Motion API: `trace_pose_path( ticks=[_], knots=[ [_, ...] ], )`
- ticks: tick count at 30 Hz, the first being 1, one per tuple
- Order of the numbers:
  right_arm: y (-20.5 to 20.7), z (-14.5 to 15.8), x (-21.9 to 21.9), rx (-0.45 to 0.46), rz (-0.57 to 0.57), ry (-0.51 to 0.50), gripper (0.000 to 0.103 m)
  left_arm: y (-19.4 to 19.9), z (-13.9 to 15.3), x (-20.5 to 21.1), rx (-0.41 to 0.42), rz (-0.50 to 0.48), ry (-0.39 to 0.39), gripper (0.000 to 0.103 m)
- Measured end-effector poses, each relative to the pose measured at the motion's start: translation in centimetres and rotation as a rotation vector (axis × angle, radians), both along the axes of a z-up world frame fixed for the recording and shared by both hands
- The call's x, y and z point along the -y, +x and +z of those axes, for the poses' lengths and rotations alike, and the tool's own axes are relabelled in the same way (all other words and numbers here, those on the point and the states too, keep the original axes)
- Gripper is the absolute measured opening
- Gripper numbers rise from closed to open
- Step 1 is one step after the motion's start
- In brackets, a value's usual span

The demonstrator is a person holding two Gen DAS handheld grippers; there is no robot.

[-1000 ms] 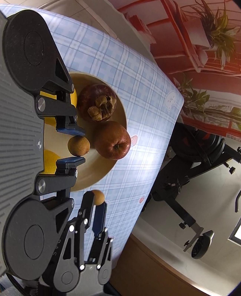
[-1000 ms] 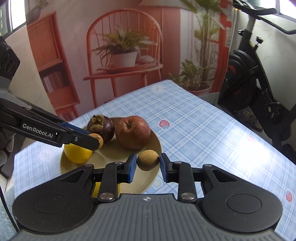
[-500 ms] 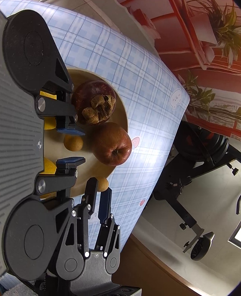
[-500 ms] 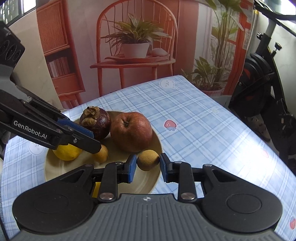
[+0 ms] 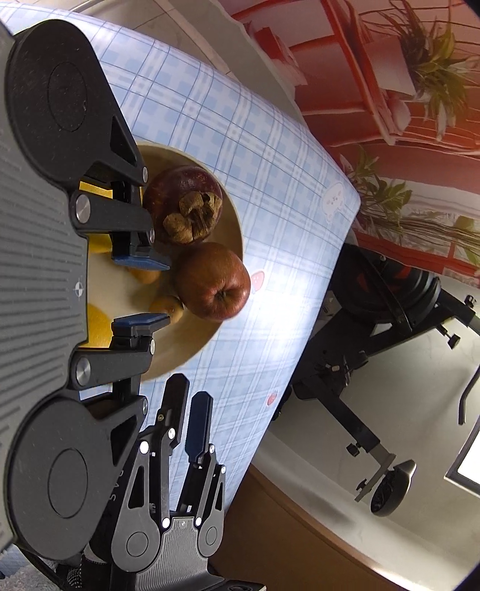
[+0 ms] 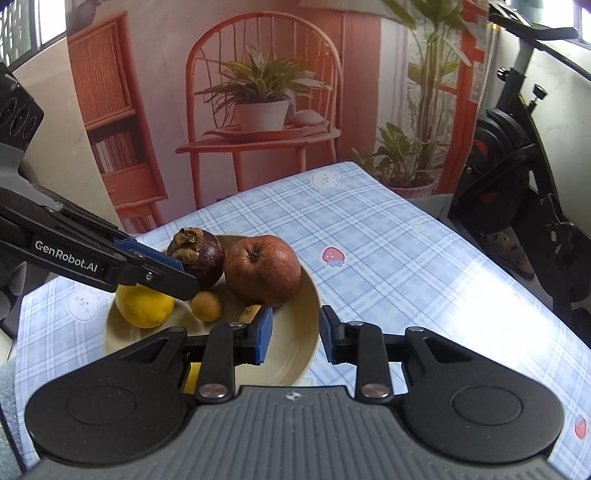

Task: Organize fruits
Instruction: 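Move the left gripper to an orange mandarin and grasp it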

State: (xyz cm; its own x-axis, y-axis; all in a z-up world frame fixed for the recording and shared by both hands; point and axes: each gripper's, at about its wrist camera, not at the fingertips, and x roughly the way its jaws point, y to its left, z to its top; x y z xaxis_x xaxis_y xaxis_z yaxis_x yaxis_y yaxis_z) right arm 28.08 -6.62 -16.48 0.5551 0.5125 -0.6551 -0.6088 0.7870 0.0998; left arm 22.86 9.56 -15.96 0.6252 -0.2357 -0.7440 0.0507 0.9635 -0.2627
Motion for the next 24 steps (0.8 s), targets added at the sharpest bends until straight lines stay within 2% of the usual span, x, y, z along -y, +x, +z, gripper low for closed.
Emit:
trace_pose_path(
  ticks=[5,12,24],
  knots=[
    [-3.3,1.2,3.4,-0.040,-0.118,0.082,0.031,-1.8,1.4,1.5,0.038,-0.039,0.017,0.026],
    [-7.9,1.0,8.4,-0.115,-0.304,0.206,0.033,-3.8,1.8,4.0,0.056,-0.085,0.025,0.027],
    [-13.6,1.1,11.5,-0.105,-0.432,0.182,0.033,-5.0,0.7,8.0,0.043,-0.189,0.057,0.027]
  ],
)
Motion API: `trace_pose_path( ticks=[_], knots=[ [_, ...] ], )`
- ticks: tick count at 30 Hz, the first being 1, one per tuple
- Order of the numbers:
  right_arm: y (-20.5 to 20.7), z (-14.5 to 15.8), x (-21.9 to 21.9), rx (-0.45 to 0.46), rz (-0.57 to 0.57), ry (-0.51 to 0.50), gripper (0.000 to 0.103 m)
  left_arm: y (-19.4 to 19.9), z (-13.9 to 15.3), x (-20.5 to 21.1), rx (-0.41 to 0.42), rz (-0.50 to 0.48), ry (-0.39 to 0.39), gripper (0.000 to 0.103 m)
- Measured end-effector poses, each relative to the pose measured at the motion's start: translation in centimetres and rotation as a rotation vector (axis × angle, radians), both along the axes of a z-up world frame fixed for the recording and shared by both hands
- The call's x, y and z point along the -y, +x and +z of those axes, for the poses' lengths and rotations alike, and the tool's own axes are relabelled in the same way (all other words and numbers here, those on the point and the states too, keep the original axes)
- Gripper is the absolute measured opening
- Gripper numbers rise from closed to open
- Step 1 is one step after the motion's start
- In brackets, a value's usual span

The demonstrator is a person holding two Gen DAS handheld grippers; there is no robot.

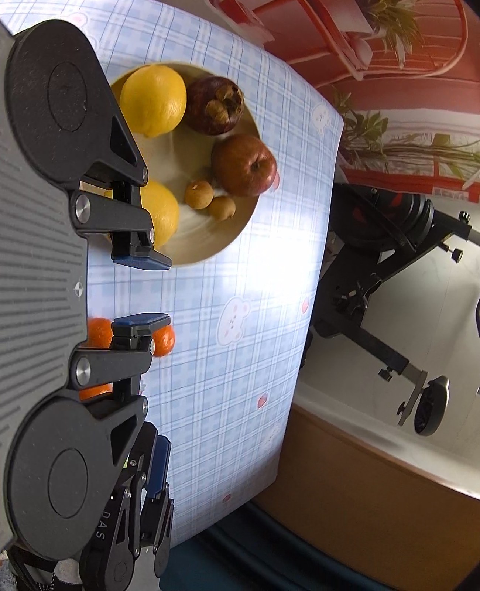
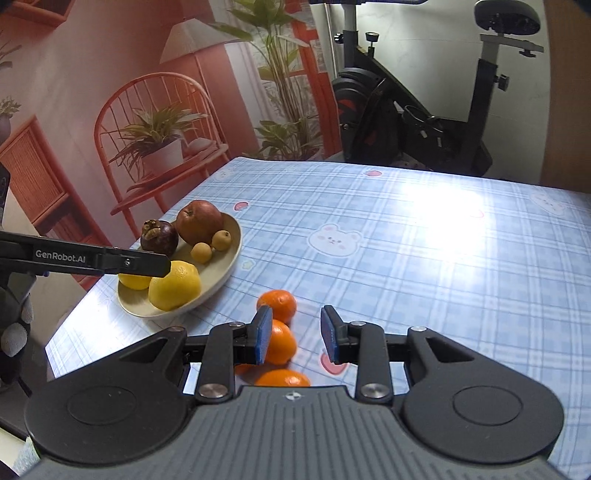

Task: Organize fruits
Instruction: 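Move the left gripper to an orange mandarin and grasp it, then carry the mandarin onto the plate and open the left gripper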

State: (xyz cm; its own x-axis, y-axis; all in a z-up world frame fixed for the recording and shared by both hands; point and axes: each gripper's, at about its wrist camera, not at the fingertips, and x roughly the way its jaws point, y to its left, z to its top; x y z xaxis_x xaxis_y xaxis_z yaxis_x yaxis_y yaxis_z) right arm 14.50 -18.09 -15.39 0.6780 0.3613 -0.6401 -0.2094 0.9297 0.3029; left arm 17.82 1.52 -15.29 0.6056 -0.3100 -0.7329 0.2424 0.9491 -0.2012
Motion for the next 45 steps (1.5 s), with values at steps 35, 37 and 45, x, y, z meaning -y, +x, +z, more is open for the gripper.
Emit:
trace_pose_path(
  ticks=[35,37,45],
  knots=[
    [0.7,-2.2,2.1,-0.076,-0.070,0.063,0.034,0.4,-5.9,5.5,-0.131,-0.193,0.119,0.039],
    [1.4,-2.1,1.7,-0.078,-0.048,0.054,0.034,0.2,-5.2,4.6,-0.113,-0.172,0.088,0.039],
    [5.1,-2.2,-1.0,-0.072,0.031,0.052,0.045,0.0,-1.8,-1.6,-0.020,-0.003,-0.029,0.039]
  ],
)
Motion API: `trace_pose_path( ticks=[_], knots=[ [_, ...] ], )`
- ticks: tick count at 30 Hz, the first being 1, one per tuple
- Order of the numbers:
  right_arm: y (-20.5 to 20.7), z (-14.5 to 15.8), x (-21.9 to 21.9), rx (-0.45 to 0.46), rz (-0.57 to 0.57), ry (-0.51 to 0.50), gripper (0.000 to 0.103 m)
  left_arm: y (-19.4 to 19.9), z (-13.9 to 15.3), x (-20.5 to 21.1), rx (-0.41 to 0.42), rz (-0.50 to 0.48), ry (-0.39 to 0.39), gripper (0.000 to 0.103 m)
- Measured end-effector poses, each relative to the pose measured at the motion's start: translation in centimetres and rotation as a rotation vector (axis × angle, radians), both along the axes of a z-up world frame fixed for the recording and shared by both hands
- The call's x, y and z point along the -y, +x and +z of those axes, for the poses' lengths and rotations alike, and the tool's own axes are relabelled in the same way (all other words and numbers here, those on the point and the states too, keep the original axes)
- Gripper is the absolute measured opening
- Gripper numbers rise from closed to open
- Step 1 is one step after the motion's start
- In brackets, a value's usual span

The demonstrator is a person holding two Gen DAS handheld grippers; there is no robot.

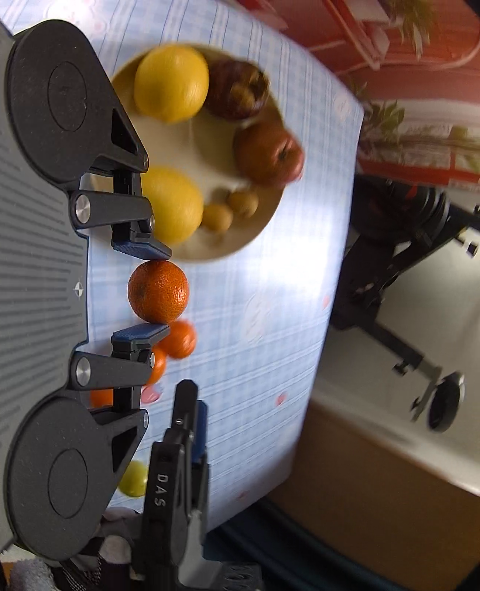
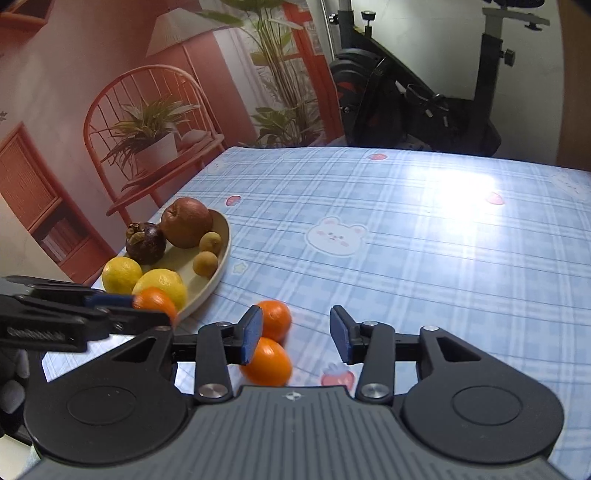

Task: Organize fruits
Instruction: 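Carry the mandarin onto the plate and open the left gripper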

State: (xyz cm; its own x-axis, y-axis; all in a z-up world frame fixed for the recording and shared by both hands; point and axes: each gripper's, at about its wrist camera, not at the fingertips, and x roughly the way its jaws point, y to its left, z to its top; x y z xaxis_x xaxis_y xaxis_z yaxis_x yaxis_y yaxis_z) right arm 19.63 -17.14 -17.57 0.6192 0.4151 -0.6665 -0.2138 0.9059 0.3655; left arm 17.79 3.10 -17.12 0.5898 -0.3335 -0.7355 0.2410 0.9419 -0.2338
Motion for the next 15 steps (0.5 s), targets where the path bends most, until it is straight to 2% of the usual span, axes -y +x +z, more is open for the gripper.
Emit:
trace_pose_path(
  ticks=[4,8,13,15],
  knots=[
    [1.8,-0.4,-1.9,-0.017,0.057,-0.032,0.045,0.9,1.1,-2.9,0.019,0.067,-0.030,0.039],
    [2.7,-1.5,-3.5,-0.056,0.092,-0.108,0.045,2.4,1.4,-5.4,0.011,0.147,-0.034,0.039],
    [3.1,-2.5,-4.2,-0.090,0.106,-0.076,0.045,4.1,1.1,-6.7,-0.011,0.229,-0.049,0.039],
    [3.2,-2.6,-4.3,-0.094,0.112,-0.079,0.041,4.5,0.8,-7.0,-0.023,0.243,-0.048,0.039]
  ],
)
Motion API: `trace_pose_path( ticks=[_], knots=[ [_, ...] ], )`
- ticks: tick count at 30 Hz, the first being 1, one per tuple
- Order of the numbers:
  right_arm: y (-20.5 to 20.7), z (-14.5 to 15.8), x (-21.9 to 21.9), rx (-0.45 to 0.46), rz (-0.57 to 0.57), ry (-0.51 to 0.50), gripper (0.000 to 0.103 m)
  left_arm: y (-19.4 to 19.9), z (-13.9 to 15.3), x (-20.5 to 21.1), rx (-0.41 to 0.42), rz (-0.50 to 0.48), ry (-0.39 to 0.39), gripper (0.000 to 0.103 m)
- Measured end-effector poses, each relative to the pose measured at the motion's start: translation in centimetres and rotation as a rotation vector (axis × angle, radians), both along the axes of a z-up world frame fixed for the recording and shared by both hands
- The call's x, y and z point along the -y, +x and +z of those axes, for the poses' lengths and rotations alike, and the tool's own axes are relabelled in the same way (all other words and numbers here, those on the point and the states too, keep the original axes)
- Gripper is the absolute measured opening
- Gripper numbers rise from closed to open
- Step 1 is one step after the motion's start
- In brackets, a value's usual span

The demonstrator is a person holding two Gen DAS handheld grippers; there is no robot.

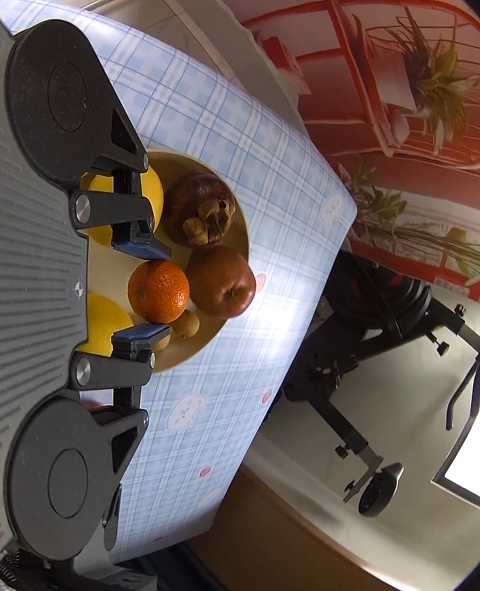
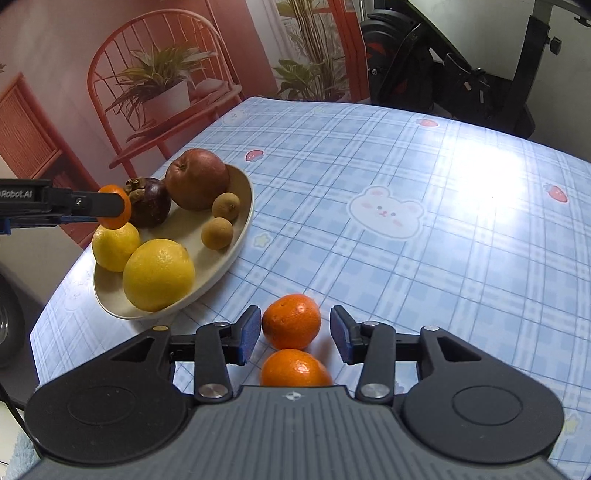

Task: Organize fruits
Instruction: 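Carry the mandarin onto the plate and open the left gripper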

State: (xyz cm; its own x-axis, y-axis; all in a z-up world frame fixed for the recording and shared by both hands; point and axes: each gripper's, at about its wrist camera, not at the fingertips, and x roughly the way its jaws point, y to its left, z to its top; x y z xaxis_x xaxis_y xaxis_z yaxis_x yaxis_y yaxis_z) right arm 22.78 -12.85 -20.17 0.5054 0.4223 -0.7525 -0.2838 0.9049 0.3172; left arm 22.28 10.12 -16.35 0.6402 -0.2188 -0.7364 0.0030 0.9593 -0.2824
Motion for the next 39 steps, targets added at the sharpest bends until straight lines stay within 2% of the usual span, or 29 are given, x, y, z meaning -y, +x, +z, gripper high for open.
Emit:
trace_pose_path(
  ticks=[6,11,13,17,24,27,32,39],
  knots=[
    [0.0,0.4,0.1,0.009,-0.023,-0.003,0.038,0.9,-0.5,1.1,-0.012,-0.036,0.025,0.039],
    [0.5,2.4,0.2,0.080,-0.023,0.024,0.038,2.4,-1.7,1.0,-0.046,-0.031,0.008,0.039],
    [1.0,3.1,-0.5,0.105,0.017,0.026,0.038,2.7,-2.2,1.0,-0.064,-0.036,-0.001,0.039],
    [2.0,3.4,-3.1,0.135,0.139,-0.042,0.038,3.1,-2.7,0.6,-0.084,-0.035,-0.035,0.040],
    [3.9,3.2,-6.0,0.130,0.199,-0.051,0.038,3.9,-2.8,-0.4,-0.072,-0.018,-0.073,0.040],
    [4.4,2.8,-6.2,0.108,0.196,-0.047,0.039,4.2,-3.0,-0.4,-0.072,-0.018,-0.087,0.041],
    [3.9,3.4,-5.4,0.125,0.180,-0.030,0.040,4.0,-2.6,-0.3,-0.066,-0.023,-0.091,0.041],
    [2.1,4.3,-2.6,0.134,0.090,-0.023,0.040,2.4,-0.9,0.4,-0.024,-0.036,-0.074,0.044]
  ],
)
